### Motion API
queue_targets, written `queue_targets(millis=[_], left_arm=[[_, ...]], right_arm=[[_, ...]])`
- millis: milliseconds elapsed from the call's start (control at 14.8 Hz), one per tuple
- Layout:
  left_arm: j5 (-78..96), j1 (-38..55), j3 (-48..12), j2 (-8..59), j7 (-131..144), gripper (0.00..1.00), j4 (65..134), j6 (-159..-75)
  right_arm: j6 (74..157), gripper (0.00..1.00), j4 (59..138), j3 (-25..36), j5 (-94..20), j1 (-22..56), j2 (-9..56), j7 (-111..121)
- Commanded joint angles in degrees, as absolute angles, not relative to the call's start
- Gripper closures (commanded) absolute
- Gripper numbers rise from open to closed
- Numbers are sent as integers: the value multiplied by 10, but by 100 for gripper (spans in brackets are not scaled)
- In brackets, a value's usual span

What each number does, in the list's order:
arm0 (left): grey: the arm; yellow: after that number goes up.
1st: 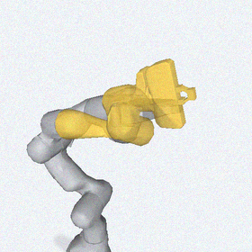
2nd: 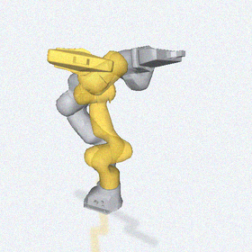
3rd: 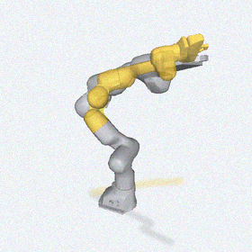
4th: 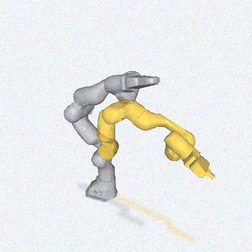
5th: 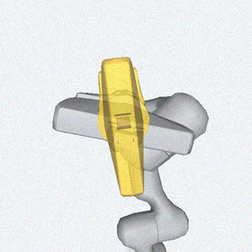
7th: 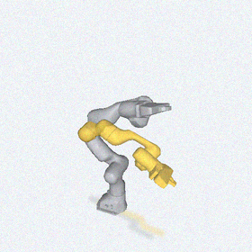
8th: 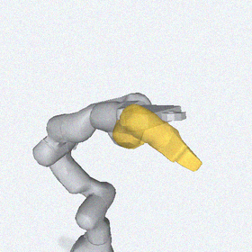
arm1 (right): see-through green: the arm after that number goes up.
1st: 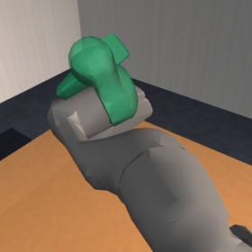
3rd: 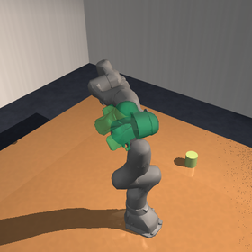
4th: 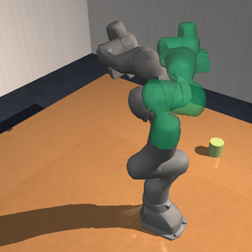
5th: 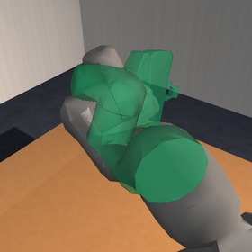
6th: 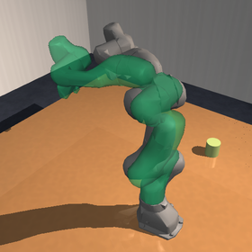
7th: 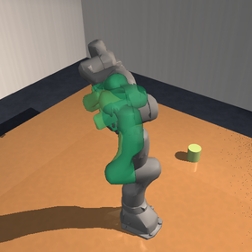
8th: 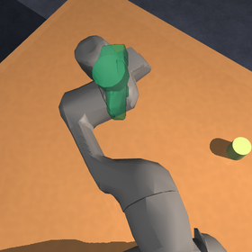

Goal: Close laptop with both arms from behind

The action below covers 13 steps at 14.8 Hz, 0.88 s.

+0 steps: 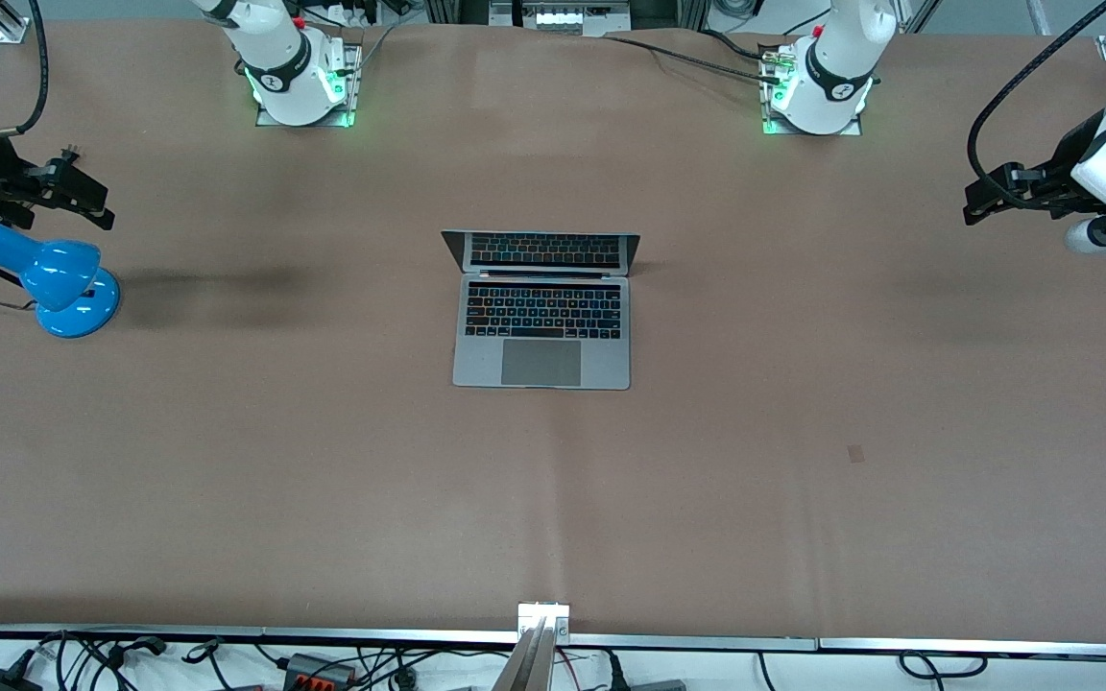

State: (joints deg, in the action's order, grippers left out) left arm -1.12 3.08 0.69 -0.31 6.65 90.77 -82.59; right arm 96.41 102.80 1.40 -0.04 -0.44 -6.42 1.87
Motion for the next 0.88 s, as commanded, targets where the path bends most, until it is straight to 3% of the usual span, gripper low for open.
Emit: queue_targets(millis=[0,742,810], left_arm=[[-4,31,10,-2,55,0,901,-824],[-4,31,11,-1,53,0,900,-822],[-4,31,12,-1,53,9,900,-820]], right_arm=[[965,0,1046,6,7,-13,-83,11],[959,0,1049,6,7,-12,-77,10],[959,1,1049,6,7,-12,-77,10]])
